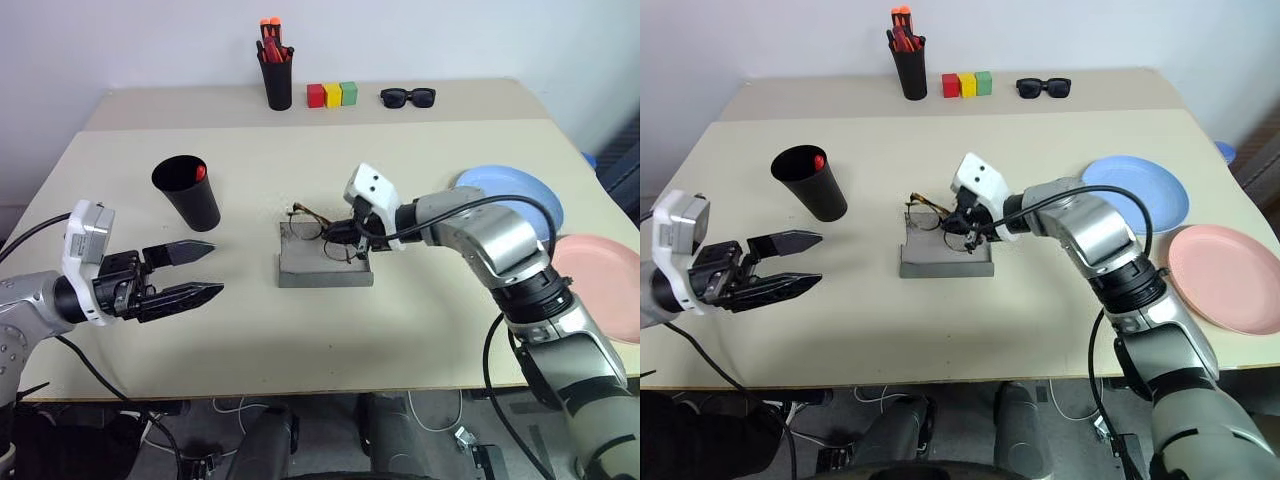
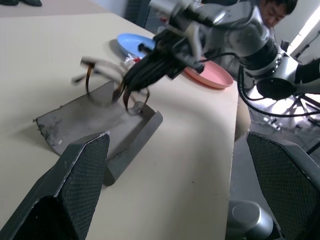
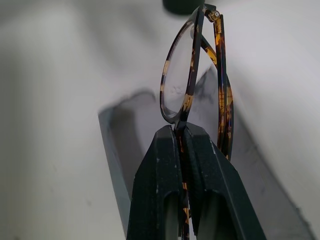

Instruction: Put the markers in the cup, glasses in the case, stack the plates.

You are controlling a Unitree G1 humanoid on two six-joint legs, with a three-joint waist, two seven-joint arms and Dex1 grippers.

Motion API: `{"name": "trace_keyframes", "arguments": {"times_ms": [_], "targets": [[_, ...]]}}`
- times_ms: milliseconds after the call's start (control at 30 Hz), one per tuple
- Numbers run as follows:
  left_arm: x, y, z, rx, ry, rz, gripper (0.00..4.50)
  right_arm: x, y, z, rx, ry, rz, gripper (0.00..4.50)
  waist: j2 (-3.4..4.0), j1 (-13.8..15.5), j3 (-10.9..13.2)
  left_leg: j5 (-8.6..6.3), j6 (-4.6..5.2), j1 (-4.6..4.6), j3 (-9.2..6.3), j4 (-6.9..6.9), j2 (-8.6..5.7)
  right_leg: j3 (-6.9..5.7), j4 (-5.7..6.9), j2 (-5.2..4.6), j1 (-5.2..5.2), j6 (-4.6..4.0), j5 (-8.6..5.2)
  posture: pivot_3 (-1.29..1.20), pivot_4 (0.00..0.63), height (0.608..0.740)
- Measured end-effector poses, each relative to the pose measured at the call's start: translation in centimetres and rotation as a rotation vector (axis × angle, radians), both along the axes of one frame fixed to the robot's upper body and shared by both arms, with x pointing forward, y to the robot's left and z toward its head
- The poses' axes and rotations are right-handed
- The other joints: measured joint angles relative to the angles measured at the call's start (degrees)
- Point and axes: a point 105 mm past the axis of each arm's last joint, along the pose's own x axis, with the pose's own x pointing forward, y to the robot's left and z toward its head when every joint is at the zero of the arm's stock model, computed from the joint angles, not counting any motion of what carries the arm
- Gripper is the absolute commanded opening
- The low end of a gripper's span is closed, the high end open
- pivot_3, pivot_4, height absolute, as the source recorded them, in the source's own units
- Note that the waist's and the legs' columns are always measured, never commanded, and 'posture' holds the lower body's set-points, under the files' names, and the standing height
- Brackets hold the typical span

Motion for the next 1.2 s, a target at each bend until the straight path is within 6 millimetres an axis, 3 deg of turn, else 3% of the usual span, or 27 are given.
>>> {"name": "trace_keyframes", "arguments": {"times_ms": [100,567,767,800,867,1067,1200], "targets": [[-0.1,0.0,-0.1,0.002,-0.007,0.006,4.50,0.2,-0.3,-1.1,-0.037,0.003,0.003,0.03,0.01,-0.03,0.00,0.00,0.00,-0.01,0.01,0.00,0.00,0.00,0.01,0.01,-0.03,-0.01,0.01,0.00,0.150,0.740],[-0.1,-0.3,0.1,0.013,-0.047,0.006,4.50,-0.8,-0.5,-2.6,-0.101,0.083,0.111,0.03,0.01,-0.05,0.00,0.00,0.00,-0.01,0.01,0.00,0.00,0.00,0.02,0.02,-0.03,-0.02,0.01,0.00,0.150,0.740],[0.2,-0.5,0.1,0.022,-0.081,0.007,4.50,-0.1,0.7,-2.8,-0.079,0.093,0.117,0.03,0.01,-0.15,0.00,0.01,-0.02,0.02,0.03,0.00,0.02,0.02,0.04,0.06,-0.03,-0.06,0.03,0.00,0.150,0.740],[0.2,-0.5,0.1,0.021,-0.083,0.008,4.50,0.0,0.7,-2.8,-0.085,0.086,0.125,0.70,0.00,-0.13,0.00,0.01,-0.02,0.01,0.03,0.00,0.01,0.02,0.04,0.05,-0.03,-0.06,0.03,0.00,0.150,0.740],[0.3,-0.4,0.2,0.021,-0.088,0.011,4.50,0.2,0.5,-3.2,-0.096,0.090,0.117,1.49,0.00,-0.02,0.00,0.01,-0.03,0.00,0.03,0.01,0.01,0.02,0.03,0.05,-0.03,-0.06,0.03,0.00,0.150,0.740],[0.6,-0.6,0.7,0.024,-0.110,0.027,4.50,0.2,0.5,-3.1,-0.106,0.073,0.136,4.42,0.01,-0.09,0.00,0.01,-0.03,0.00,0.02,0.00,0.01,0.02,0.04,0.05,-0.05,-0.06,0.03,0.00,0.150,0.740],[1.0,-1.0,0.8,0.026,-0.112,0.032,4.50,0.6,0.4,-2.8,-0.104,0.066,0.124,4.42,0.01,-0.13,0.01,0.01,-0.03,0.01,0.02,-0.01,0.01,0.02,0.05,0.06,-0.05,-0.06,0.04,0.00,0.150,0.740]]}}
